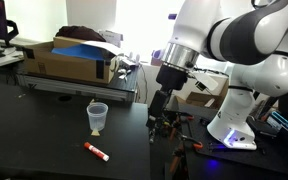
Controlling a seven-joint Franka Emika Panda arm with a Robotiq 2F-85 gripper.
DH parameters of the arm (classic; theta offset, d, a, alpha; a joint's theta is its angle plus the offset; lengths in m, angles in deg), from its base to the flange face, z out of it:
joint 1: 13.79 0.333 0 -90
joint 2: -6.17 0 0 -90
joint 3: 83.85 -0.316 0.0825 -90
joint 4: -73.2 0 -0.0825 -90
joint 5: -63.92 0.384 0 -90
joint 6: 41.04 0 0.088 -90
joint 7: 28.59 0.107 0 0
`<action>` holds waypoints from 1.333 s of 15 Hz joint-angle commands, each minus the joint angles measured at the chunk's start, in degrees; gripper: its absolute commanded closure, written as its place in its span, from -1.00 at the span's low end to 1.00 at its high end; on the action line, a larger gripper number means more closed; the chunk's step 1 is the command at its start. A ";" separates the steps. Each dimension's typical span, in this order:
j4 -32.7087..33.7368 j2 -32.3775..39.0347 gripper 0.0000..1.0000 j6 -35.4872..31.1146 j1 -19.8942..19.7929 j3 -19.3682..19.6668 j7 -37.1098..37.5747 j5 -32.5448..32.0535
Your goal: Put the marker in the cup
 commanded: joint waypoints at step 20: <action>10.83 20.83 -1.00 -6.56 1.55 4.26 11.34 -12.17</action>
